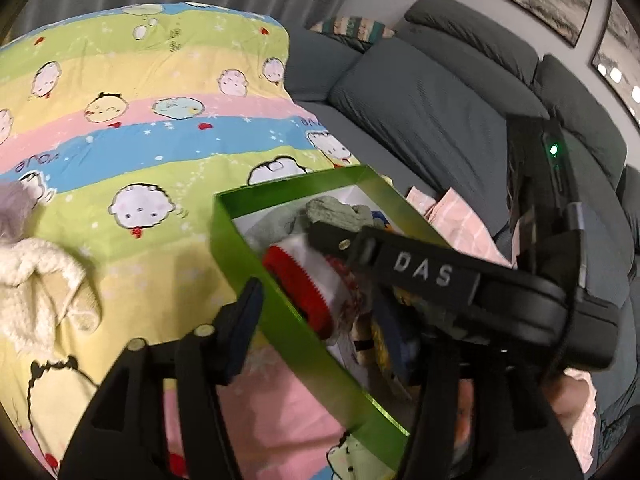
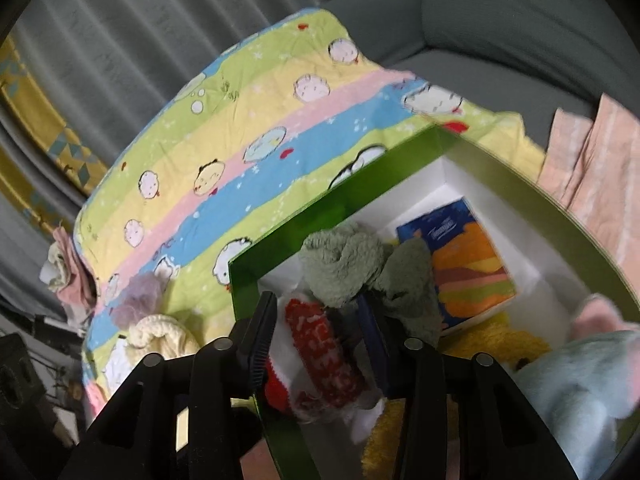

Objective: Organize soft objects
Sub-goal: 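Move the right gripper to the purple mesh bath puff and grasp it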

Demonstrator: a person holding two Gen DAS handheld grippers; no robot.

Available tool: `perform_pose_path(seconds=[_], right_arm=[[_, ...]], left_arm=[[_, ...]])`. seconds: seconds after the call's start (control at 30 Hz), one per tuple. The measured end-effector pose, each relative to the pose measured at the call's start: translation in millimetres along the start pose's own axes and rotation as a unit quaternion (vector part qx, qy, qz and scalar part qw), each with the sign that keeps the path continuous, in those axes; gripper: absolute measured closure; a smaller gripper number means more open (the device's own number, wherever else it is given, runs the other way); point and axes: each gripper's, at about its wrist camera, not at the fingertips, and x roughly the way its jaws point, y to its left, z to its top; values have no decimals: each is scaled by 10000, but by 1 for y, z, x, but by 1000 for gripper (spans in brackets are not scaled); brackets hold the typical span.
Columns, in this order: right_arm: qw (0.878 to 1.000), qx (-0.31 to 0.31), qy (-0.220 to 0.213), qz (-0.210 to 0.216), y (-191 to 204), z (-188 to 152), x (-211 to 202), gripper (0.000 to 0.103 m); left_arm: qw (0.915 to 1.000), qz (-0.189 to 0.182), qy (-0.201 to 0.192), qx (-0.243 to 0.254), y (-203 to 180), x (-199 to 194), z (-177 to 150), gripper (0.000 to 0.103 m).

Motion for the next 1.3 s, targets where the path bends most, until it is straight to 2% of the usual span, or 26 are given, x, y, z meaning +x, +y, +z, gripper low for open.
perform_pose_path(seconds=[0.03, 0.07, 0.1, 0.13, 0.2, 0.27, 0.33, 0.43, 0.47, 0.6, 0.73, 0.8, 0.87, 1.0, 1.13, 1.3], right_arm=[[10000, -33, -63, -31, 1, 0, -3, 46], [9999, -53, -141, -18, 2, 0, -6, 37], [9997, -57, -222, 38, 4, 0, -9, 33], [9994, -67, -317, 134, 7, 0, -14, 25], [9984, -151, -465, 289, 16, -1, -21, 20], [9967, -298, -626, 419, 28, -3, -27, 13], [9949, -455, -706, 551, 42, -7, -29, 12], [9921, -689, -585, 870, 62, -14, -24, 9], [9908, -752, -479, 1014, 68, -17, -20, 7], [9858, -828, -92, 1461, 92, -26, -3, 6], [9824, -1137, 276, 1456, 135, -33, 19, 6], [9802, -1281, 408, 1454, 159, -37, 30, 6], [9764, -1404, 639, 1514, 183, -39, 46, 6], [9713, -1508, 1069, 1499, 229, -39, 87, 6], [9666, -1790, 1355, 1240, 274, -41, 131, 6], [9643, -1896, 1651, 828, 305, -43, 184, 6]], left_arm=[[10000, -12, -63, -59, 3, -7, -2, 34], [9998, -31, -129, -113, 6, -14, -4, 27], [9997, -41, -192, -171, 11, -22, -6, 22], [9994, -35, -246, -229, 15, -29, -8, 20], [9987, 49, -351, -371, 27, -43, -13, 18], [9971, 295, -438, -549, 44, -59, -20, 16], [9931, 725, -512, -769, 65, -77, -30, 15], [9845, 1286, -569, -1046, 100, -101, -47, 15], [9815, 1414, -572, -1157, 112, -107, -52, 15], [9693, 1762, -512, -1634, 162, -125, -73, 15], [9526, 1682, -809, -2403, 209, -142, -93, 15], [9439, 1811, -695, -2672, 218, -144, -93, 15], [9445, 1753, -848, -2645, 219, -150, -90, 15], [9378, 1884, -924, -2765, 221, -155, -91, 15], [9318, 1907, -852, -2970, 229, -158, -99, 15], [9284, 2185, -928, -2857, 229, -163, -99, 15]])
